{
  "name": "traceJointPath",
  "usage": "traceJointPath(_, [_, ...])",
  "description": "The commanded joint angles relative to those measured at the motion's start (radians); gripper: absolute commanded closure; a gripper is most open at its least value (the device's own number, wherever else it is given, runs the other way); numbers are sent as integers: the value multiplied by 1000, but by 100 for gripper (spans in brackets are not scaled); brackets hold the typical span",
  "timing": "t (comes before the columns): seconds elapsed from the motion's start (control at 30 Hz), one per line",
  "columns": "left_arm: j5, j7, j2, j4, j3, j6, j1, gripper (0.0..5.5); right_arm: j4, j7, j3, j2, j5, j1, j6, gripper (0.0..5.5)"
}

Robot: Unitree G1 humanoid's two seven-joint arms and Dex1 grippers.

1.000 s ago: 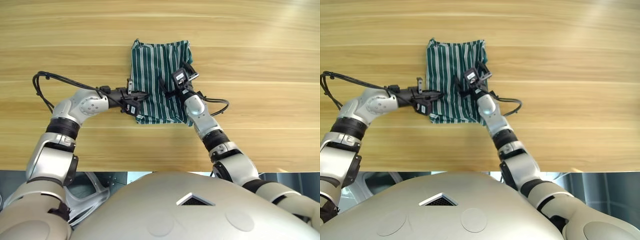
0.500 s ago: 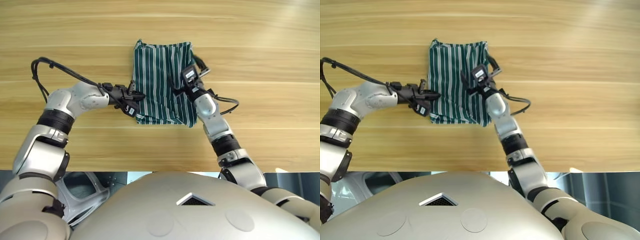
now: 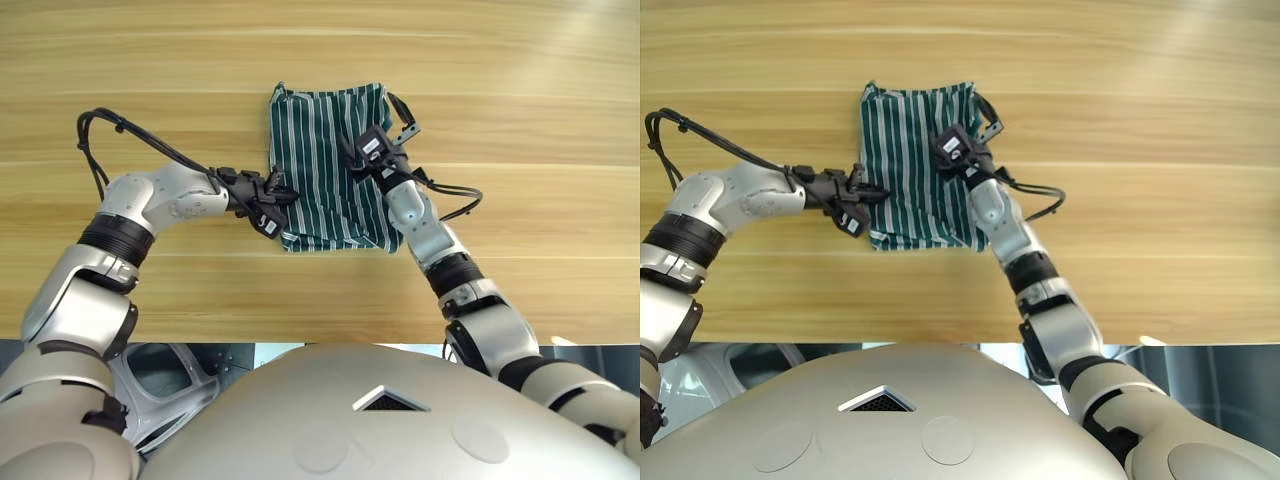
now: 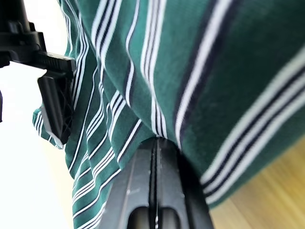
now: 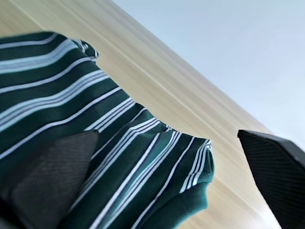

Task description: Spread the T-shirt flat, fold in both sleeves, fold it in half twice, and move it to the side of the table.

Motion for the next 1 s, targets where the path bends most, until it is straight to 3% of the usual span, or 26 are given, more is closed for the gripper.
traceJointPath(0.03, [68, -40, -15, 55, -90, 17, 77, 546, 147, -97, -21, -39, -23, -87, -38, 10])
traceJointPath(0.23, [84, -12, -21, 80, -114, 26, 82, 546, 314, -174, -53, -92, -11, -163, -82, 10])
traceJointPath(0.63, [87, 42, -26, 108, -132, 34, 70, 546, 500, -158, -159, -231, 60, -232, -71, 10])
traceJointPath(0.83, [-182, 5, 75, -88, 20, -1, 118, 546, 490, -124, -183, -272, 77, -230, -104, 10])
traceJointPath(1.0, [-269, 2, 149, -243, 145, 6, 154, 546, 460, -77, -187, -274, 103, -202, -157, 10])
